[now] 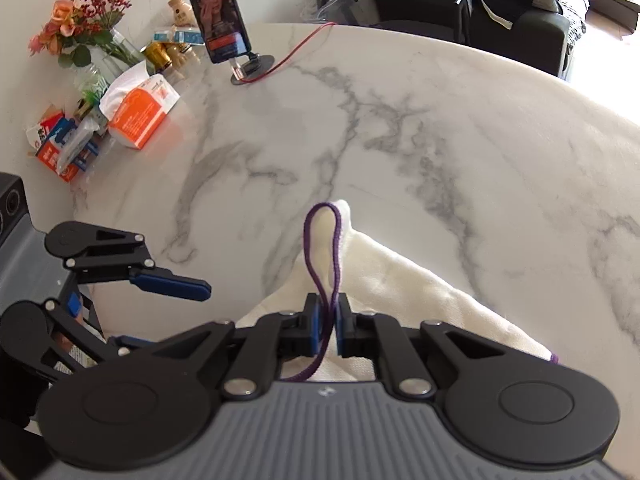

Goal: Fold towel

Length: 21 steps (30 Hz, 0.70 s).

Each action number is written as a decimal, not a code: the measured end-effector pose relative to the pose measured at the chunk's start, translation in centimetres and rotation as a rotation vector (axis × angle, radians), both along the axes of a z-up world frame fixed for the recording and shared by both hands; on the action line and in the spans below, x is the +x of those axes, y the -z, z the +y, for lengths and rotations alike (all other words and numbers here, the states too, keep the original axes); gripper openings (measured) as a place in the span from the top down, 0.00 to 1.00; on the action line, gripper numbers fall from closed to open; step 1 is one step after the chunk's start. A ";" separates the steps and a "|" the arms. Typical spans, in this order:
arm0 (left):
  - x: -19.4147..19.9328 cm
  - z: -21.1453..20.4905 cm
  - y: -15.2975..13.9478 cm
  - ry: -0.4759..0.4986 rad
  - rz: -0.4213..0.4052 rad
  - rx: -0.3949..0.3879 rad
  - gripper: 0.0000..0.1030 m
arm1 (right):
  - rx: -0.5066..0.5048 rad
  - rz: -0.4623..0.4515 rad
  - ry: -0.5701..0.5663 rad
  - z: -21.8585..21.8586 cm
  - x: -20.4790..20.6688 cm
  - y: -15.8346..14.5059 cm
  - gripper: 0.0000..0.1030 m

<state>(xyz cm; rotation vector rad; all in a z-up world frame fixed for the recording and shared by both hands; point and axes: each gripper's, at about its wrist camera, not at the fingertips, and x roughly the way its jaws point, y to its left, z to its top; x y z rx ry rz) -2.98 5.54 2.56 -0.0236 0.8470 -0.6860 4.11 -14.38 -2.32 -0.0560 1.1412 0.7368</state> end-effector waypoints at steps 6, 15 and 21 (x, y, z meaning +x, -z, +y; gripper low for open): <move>0.8 -1.9 0.6 0.005 -0.002 0.067 0.52 | 0.001 0.000 0.045 -2.3 -0.3 0.4 0.92; 2.1 -3.8 1.1 -0.043 0.005 0.158 0.48 | -0.025 -0.022 0.080 -4.8 -0.8 0.3 0.92; 2.2 -4.7 0.9 -0.039 0.001 0.182 0.48 | -0.040 -0.029 0.114 -6.7 -1.2 0.7 0.92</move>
